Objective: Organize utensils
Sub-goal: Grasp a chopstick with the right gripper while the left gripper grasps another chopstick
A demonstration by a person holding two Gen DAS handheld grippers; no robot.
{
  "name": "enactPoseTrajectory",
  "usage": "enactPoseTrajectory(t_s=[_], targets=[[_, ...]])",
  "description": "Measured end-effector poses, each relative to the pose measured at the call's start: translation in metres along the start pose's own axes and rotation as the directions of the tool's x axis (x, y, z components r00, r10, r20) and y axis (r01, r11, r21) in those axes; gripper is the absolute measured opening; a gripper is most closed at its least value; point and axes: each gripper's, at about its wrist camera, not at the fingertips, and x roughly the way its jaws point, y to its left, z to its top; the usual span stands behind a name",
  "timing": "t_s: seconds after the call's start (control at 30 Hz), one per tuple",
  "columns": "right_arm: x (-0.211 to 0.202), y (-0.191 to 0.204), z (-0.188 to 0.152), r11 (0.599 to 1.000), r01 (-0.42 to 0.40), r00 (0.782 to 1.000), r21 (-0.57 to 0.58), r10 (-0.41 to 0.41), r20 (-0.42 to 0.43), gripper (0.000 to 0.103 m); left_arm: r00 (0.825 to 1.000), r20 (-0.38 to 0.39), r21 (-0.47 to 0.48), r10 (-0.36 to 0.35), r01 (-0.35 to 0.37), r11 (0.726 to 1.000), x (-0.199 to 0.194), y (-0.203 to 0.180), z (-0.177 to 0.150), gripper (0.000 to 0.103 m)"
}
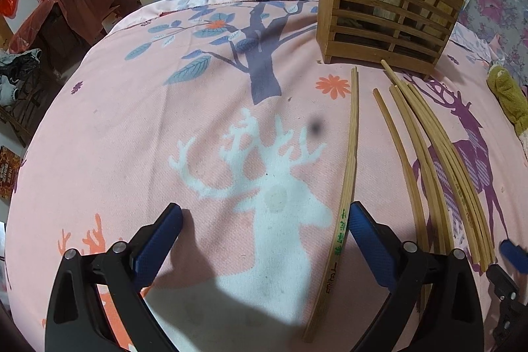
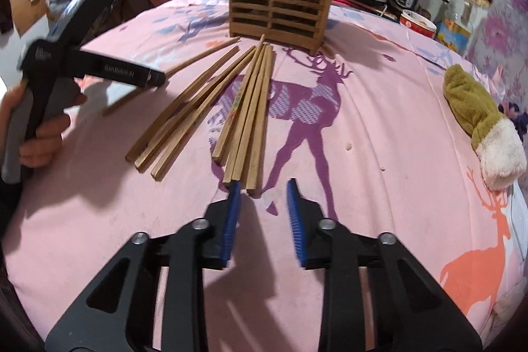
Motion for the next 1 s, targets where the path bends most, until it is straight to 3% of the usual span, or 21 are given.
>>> enactPoseTrajectory(t_s=[0.23,0.3,0.63,0.83,1.0], targets=[[0.007,0.002,0.005,1.0,-0.007,1.0,-0.003,0.007,-0.01,0.019,1.0,0.001,-0.001,0.0,0.0,1.0,-0.001,0.0,-0.001,0.099],[0.009,0.0,0.005,1.0,-0.02,1.0,0.013,0.02,-0.012,0.007,1.0,0.002,-0.001,0.001,-0.001,1.0,-0.001,0.0,-0.001,0.099],[0.011,-0.021,0.006,0.994,0.027,0.999,0.106,-0.025,-0.023,0.007,1.0,0.001,-0.005,0.015,-0.015,1.0,-0.009,0.004,-0.007,0.097],[0.011,-0.02,0.006,0.994,0.029,0.999,0.108,-0.026,-0.025,0.008,0.999,0.024,0.041,-0.021,0.02,0.999,-0.027,0.008,-0.031,0.076],[0.011,-0.02,0.006,0.993,0.026,0.999,0.111,-0.024,-0.025,0.009,0.998,0.041,0.107,-0.048,0.044,0.993,-0.039,0.003,-0.052,0.072]])
